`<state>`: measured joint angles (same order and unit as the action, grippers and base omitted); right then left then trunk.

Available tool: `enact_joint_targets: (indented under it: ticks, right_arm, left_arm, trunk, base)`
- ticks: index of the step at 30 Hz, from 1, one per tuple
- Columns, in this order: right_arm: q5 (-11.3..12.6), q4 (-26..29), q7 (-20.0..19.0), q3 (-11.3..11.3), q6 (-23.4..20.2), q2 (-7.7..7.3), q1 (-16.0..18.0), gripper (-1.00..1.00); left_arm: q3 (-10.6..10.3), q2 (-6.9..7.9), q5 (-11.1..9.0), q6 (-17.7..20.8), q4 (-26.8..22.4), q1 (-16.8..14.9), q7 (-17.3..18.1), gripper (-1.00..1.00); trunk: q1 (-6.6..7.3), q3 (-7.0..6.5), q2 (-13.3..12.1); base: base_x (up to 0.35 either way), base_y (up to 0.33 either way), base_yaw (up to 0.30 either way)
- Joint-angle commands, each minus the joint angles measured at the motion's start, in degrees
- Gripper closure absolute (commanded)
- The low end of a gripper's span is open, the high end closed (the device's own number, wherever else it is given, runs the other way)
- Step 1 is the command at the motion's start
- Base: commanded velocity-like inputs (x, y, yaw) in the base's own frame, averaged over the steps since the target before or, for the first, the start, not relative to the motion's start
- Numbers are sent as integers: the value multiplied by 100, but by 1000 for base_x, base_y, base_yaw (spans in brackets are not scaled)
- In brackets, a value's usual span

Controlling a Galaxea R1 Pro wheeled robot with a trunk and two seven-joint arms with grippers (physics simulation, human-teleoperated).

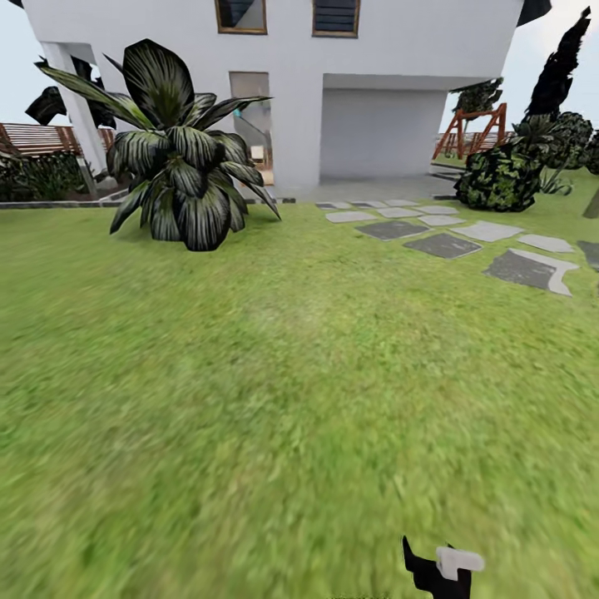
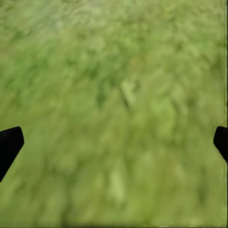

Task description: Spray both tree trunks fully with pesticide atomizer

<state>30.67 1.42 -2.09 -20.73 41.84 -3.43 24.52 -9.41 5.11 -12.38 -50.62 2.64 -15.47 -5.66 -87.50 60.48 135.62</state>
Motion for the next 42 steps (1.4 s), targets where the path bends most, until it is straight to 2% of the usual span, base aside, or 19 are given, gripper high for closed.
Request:
enact_joint_targets:
  ticks: [1,3,5,7,10,14,17,20,23,27,31,42]
  right_arm:
    - [0,-1,4,4,0,-4,0,-100]
    - [-1,-2,1,2,0,-8,1,-100]
    - [-6,-2,-1,0,0,-9,2,-100]
    - [-1,-2,-1,-1,0,-9,0,-100]
    - [0,-2,-2,1,0,-9,0,-100]
    - [-8,-2,-2,4,0,-9,0,-100]
    - [-8,-2,-2,0,0,-9,0,-100]
    - [-1,-2,-22,1,0,-9,1,-100]
    - [0,-2,-28,8,0,-27,0,-100]
    - [0,-2,-28,8,0,-33,0,-100]
    - [-8,-2,-36,3,0,-35,0,-100]
    - [11,7,-26,3,0,-69,3,-100]
  left_arm:
    - [4,-48,-4,-4,0,0,5,100]
    - [-6,-165,5,-13,-23,-3,-14,100]
    - [-36,-204,25,-43,-71,-7,5,100]
    - [-29,-213,32,-77,-181,-14,9,100]
    - [-3,-186,20,-93,-860,-17,-41,100]
    - [-62,-217,46,-129,-1140,-18,-4,100]
    - [-56,-106,52,-143,-1137,-12,23,100]
    - [-34,179,2,-117,-1115,-9,43,100]
    - [-28,271,10,-55,-1102,-9,66,100]
    - [18,275,-41,-41,-1059,-9,-7,100]
    - [21,275,-219,-76,-937,-9,-89,100]
    - [-17,245,-198,-115,-915,-9,77,100]
  trunk:
    - [0,0,0]
    - [0,0,0]
    - [0,0,0]
    - [0,0,0]
    - [0,0,0]
    - [0,0,0]
    - [0,0,0]
    - [0,0,0]
    - [0,0,0]
    - [0,0,0]
    - [0,0,0]
    - [0,-17,0]
  base:
    - [0,0,-300]
    - [0,0,-300]
    - [0,0,-300]
    - [0,0,-300]
    - [0,0,-300]
    - [0,0,-300]
    - [0,0,-300]
    - [0,0,-300]
    - [0,0,-300]
    - [0,0,-300]
    - [0,0,-300]
    - [0,0,-300]
